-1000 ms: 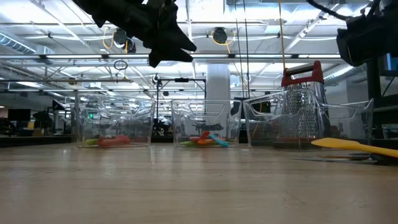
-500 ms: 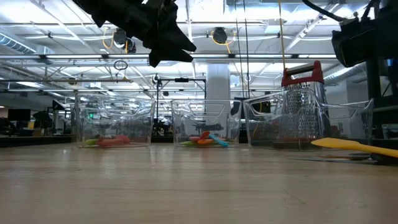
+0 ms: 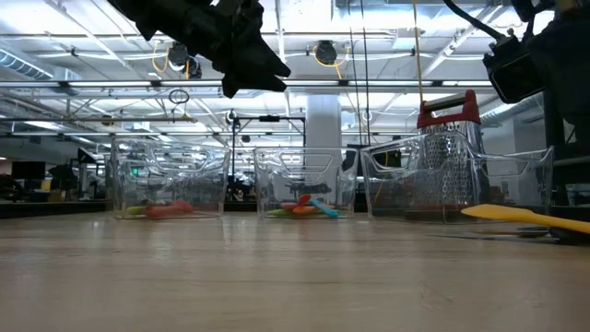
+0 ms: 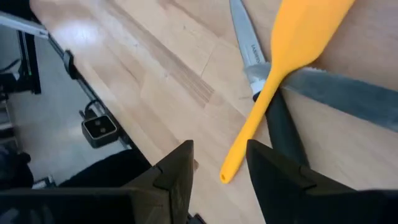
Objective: Pick & Place Kitchen Items
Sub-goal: Put the yellow spatula into the middle bin
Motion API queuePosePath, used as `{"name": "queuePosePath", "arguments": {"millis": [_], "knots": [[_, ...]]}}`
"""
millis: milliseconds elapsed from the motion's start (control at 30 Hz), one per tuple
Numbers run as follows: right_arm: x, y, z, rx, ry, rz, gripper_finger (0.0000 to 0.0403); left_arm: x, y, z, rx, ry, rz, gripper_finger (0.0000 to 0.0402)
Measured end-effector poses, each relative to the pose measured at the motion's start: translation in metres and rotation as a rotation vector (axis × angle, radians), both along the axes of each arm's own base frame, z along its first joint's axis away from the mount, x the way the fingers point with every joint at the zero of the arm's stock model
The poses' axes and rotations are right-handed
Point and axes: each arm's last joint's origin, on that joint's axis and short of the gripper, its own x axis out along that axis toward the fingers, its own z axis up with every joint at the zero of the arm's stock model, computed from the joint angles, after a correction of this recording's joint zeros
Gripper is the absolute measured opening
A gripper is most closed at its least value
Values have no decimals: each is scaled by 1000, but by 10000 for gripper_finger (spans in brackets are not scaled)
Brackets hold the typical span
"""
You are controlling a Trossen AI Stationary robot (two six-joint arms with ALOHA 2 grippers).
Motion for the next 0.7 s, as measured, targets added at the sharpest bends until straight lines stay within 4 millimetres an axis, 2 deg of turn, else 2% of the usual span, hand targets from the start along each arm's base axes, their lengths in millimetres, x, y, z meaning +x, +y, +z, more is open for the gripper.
{"name": "queuePosePath", "arguments": {"millis": [367,700], "knots": [[21,22,-5,1,95,-6,144,0,0,0,22,1,-11,175],[42,35,-17,15,202,-100,144,0,0,0,52,2,-26,175]]}}
